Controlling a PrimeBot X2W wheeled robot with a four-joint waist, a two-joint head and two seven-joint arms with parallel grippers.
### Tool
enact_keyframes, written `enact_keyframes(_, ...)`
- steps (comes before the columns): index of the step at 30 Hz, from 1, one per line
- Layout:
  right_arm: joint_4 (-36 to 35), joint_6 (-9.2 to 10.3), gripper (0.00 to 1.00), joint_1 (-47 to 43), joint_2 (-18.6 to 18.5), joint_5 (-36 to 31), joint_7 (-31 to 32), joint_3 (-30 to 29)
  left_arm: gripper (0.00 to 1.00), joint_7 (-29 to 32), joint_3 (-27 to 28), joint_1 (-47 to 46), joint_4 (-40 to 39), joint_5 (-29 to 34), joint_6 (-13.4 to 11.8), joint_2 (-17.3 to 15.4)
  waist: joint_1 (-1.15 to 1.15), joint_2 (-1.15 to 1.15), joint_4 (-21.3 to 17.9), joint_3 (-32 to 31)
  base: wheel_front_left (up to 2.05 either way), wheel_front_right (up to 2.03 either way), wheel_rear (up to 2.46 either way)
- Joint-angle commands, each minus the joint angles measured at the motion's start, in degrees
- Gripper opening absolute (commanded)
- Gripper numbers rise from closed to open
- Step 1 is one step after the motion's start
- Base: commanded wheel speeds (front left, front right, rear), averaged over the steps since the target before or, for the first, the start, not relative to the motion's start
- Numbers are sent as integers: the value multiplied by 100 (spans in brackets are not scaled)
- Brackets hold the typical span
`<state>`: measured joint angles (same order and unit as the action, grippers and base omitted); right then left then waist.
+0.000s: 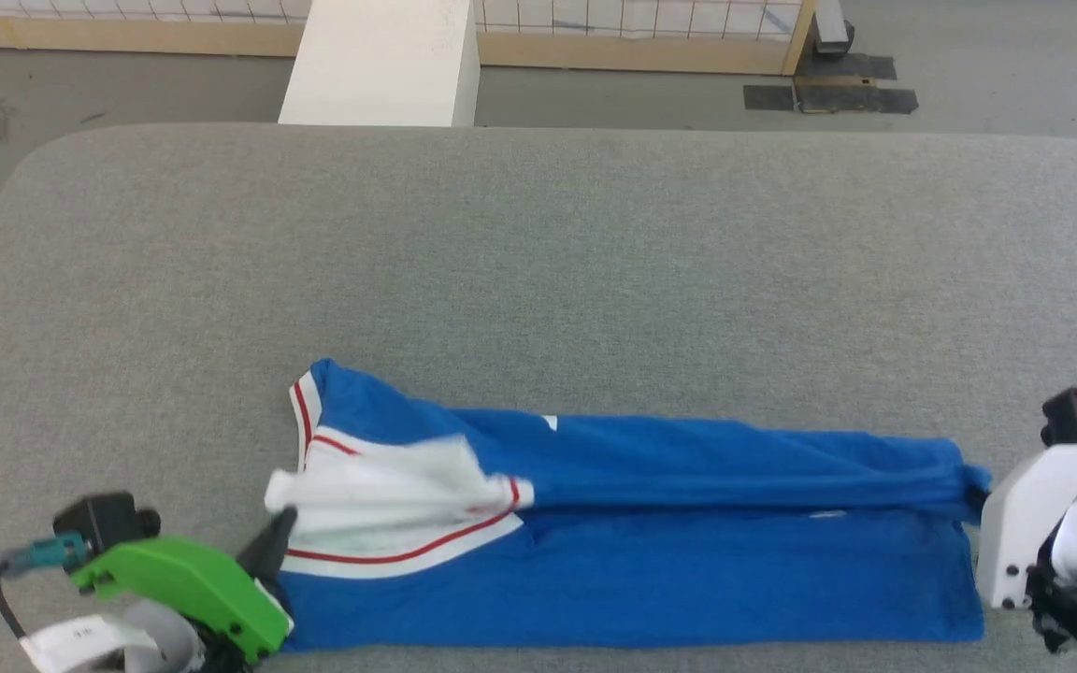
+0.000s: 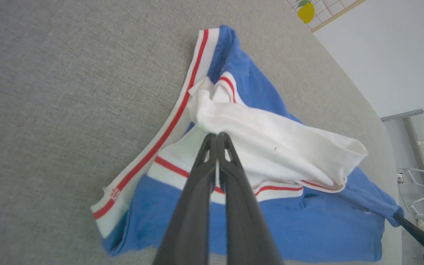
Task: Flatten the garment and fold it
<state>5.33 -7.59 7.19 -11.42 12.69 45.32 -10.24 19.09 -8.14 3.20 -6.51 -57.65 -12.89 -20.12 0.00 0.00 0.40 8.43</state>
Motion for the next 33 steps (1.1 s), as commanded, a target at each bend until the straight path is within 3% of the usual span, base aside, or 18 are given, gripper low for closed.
enact_keyframes(1,54,10,0,-104,40,31,-47,-26,0,13,-6,108,67,13,-55,-3,0,0,-5,-29,0,0,0)
enact_keyframes(3,125,10,0,-168,81,32,-93,-23,0,91,-68,156,207,12,-107,7,0,0,-11,-67,0,0,0)
enact_keyframes(4,169,10,18,-208,104,40,-120,-21,0,119,-91,172,292,21,-139,7,0,0,-16,-101,0,0,0)
enact_keyframes(5,193,10,57,-240,111,44,-144,-10,10,138,-108,182,368,58,-186,-13,0,0,-20,-116,0,0,0)
enact_keyframes(6,223,10,100,-277,121,67,-169,9,84,171,-132,193,455,92,-230,-38,0,0,-32,-151,0,0,0)
enact_keyframes(7,242,10,100,-309,130,87,-194,4,100,171,-133,197,508,115,-259,-52,0,0,-38,-187,0,0,0)
enact_keyframes(12,19,10,100,-560,154,239,-414,-187,100,126,-82,191,569,377,-486,-276,0,0,-20,-399,0,0,0)
enact_keyframes(16,-452,10,100,-778,179,381,-436,-431,100,-343,66,17,288,825,-554,-526,0,0,0,-478,0,0,0)
enact_keyframes(21,-915,10,100,-770,148,442,-201,-604,100,-1379,36,-405,131,1602,-244,-763,0,0,9,-443,0,0,0)
enact_keyframes(27,-749,10,100,-521,10,239,249,-267,100,-2908,-67,-877,402,2296,170,-680,0,0,15,-178,0,0,0)
enact_keyframes(33,-221,10,100,-165,-83,15,376,153,100,-3356,-242,-1263,606,2901,393,-591,0,0,71,189,0,0,0)
